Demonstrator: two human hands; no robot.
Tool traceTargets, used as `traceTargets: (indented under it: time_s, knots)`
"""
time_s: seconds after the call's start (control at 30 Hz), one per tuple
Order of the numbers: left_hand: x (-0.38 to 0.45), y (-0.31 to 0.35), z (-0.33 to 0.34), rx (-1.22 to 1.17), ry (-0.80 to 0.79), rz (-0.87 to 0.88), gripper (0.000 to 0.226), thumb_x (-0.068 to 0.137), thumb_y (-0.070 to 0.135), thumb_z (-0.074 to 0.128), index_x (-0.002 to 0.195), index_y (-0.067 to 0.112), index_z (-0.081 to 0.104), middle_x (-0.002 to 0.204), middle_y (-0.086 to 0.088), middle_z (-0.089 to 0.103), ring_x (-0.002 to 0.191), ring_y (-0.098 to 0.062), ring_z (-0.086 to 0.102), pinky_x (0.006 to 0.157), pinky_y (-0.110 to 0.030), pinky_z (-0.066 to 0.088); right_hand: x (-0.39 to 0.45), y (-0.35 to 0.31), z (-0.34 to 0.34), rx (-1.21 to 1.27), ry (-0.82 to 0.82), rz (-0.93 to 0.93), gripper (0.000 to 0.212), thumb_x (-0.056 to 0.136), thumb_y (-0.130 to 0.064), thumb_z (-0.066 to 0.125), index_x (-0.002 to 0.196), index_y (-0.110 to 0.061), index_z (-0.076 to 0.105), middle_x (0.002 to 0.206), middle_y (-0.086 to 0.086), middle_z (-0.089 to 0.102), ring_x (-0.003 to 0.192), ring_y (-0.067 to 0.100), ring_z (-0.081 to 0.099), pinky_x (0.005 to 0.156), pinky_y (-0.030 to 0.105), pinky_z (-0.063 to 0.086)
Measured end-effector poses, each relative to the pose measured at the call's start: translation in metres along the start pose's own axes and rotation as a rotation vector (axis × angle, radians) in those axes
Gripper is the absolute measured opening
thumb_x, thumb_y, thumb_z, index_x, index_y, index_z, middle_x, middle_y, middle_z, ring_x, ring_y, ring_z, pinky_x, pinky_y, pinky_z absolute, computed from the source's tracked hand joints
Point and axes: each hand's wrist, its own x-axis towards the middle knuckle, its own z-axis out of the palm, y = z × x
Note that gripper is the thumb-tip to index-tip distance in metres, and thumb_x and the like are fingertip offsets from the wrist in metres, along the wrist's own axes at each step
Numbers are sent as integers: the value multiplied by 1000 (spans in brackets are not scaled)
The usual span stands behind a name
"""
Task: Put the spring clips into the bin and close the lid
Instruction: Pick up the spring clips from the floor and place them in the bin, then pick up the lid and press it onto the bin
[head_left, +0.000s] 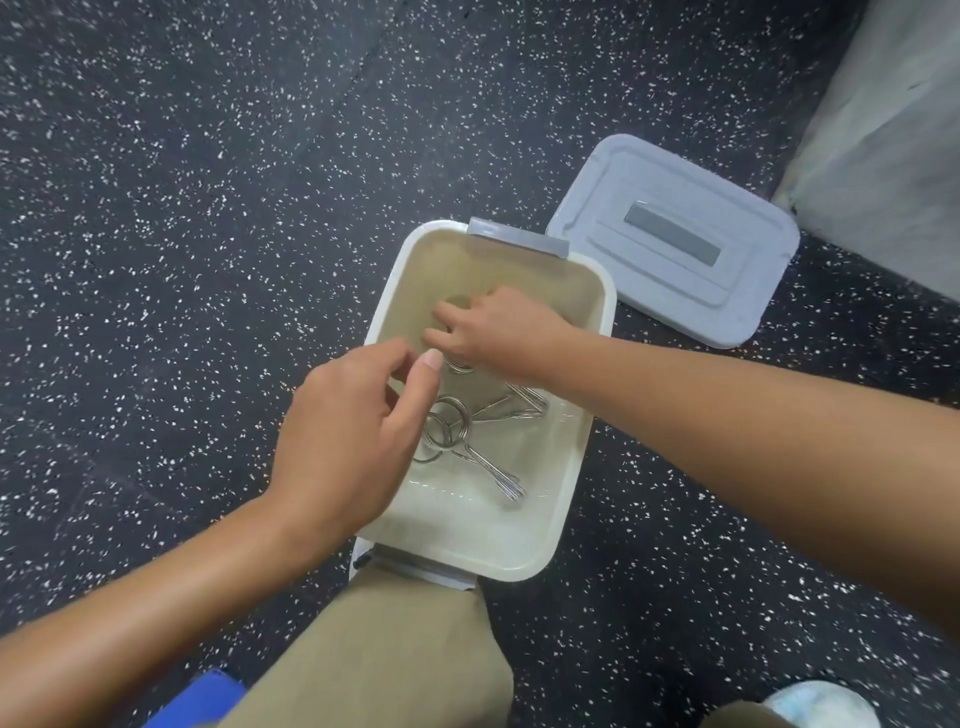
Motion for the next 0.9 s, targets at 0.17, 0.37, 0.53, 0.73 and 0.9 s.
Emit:
traceTargets:
  time_s: [0.17,0.37,0.53,0.73,0.9]
  knots:
    - [1,-2,1,1,-14,-16,44,96,54,44,74,22,64,67,0,70,67,-24,71,67,-44,55,-7,-4,-2,13,-2,168,28,73,0,71,99,-8,65,87,13,64,56,30,67,43,29,31]
    - [3,-4,-1,12,-13,-43,40,95,54,44,75,25,63,73,3,73,69,-20,72,67,-44,56,-44,31,-36,205,408,408,23,87,-5,56,104,-11,70,95,8,70,66,33,64,45,35,44]
    - [5,-3,0,13,-18,-53,40,95,56,44,75,25,62,72,2,72,68,-20,72,67,-43,56,-95,96,-28,245,322,871,26,99,-20,45,120,-18,59,117,3,66,92,30,63,74,42,49]
    - [8,-2,1,12,-15,-50,39,95,52,46,74,25,63,66,-1,71,64,-24,71,66,-44,56,-136,147,22,232,-75,1036,40,100,-26,51,135,-7,53,134,18,54,122,39,50,93,50,49]
    - [9,-4,1,44,-24,-71,39,94,55,44,76,26,62,69,3,73,65,-21,71,67,-43,57,-134,158,40,195,-181,1062,31,99,-29,51,119,-6,57,126,19,52,116,40,49,88,51,49]
